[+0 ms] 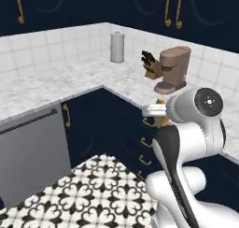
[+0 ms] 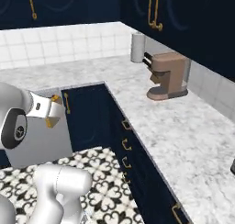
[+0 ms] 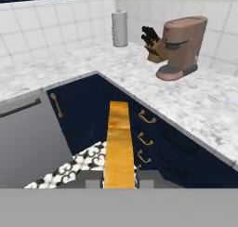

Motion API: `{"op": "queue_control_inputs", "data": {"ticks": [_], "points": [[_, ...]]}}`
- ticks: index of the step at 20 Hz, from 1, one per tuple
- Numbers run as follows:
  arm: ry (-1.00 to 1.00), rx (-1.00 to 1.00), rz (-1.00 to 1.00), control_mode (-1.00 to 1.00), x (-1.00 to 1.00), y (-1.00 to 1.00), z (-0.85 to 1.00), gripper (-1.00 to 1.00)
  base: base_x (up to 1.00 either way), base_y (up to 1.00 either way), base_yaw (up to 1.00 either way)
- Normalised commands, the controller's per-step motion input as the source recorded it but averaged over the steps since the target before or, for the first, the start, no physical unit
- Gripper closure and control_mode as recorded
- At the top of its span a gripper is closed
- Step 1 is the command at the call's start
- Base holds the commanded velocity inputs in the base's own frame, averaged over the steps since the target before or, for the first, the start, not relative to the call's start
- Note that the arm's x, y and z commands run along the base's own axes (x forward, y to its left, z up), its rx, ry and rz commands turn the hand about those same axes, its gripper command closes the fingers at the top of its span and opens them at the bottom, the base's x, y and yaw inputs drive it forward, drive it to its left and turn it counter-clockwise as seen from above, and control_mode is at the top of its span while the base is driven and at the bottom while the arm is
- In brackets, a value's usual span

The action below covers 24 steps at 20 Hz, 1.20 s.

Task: Start the toaster. Once the lever pops up, take the bread to the plate on the dining counter.

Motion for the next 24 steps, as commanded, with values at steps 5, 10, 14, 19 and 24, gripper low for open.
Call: {"op": "queue_control_inputs", "data": {"ticks": [5,10,14,19,24], "points": [[0.00,0.00,0.00,1.00,0.00,0.00,0.00,1.00,-0.07,0.00,1.00],[0.00,0.00,0.00,1.00,0.00,0.00,0.00,1.00,-0.06,0.00,1.00],[0.00,0.00,0.00,1.00,0.00,0.00,0.00,1.00,-0.06,0.00,1.00],[0.00,0.00,0.00,1.00,0.00,0.00,0.00,1.00,-0.04,0.00,1.00],[0.00,0.00,0.00,1.00,0.00,0.00,0.00,1.00,0.00,0.00,1.00]]}}
